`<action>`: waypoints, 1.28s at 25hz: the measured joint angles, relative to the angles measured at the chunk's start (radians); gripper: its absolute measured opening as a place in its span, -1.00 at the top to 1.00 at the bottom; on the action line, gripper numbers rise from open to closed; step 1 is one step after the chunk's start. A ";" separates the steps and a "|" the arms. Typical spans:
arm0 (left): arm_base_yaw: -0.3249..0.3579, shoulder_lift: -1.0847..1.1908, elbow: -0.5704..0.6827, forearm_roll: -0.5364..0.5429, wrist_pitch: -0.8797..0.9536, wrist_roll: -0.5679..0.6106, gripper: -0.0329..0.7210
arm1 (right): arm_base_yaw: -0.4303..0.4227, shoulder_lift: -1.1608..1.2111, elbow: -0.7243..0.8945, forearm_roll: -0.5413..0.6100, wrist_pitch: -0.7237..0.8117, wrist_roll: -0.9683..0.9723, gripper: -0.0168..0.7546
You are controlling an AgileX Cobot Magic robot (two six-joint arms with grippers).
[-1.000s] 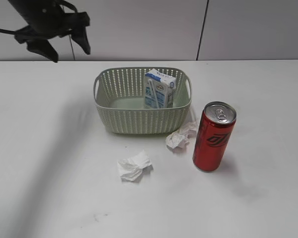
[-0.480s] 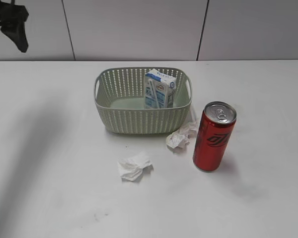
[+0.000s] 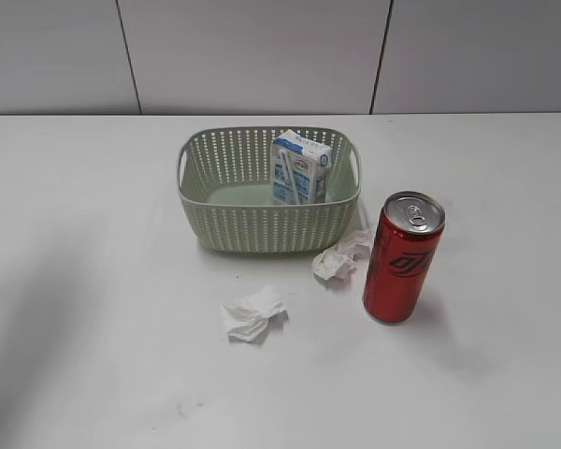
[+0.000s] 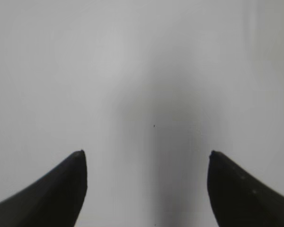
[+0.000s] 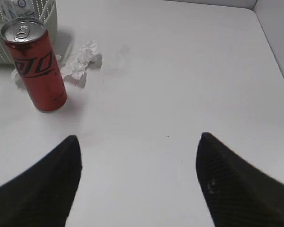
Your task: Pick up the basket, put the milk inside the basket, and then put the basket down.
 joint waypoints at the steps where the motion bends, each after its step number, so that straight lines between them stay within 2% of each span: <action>1: 0.000 -0.032 0.052 0.002 -0.017 0.001 -0.67 | 0.000 0.000 0.000 0.000 0.000 0.000 -0.57; 10: 0.000 -0.399 0.455 -0.001 -0.180 0.003 -0.66 | 0.000 0.000 0.000 0.000 0.000 0.001 -0.57; 14: 0.000 -0.572 0.590 -0.002 -0.225 0.003 -0.66 | 0.000 0.000 0.000 0.000 0.000 0.001 -0.57; 24: 0.000 -0.955 0.759 -0.009 -0.243 0.003 -0.65 | 0.000 0.000 0.000 0.000 0.000 0.001 -0.57; 32: 0.000 -1.169 0.769 -0.011 -0.229 0.003 -0.65 | 0.000 0.000 0.000 0.000 0.000 0.001 -0.57</action>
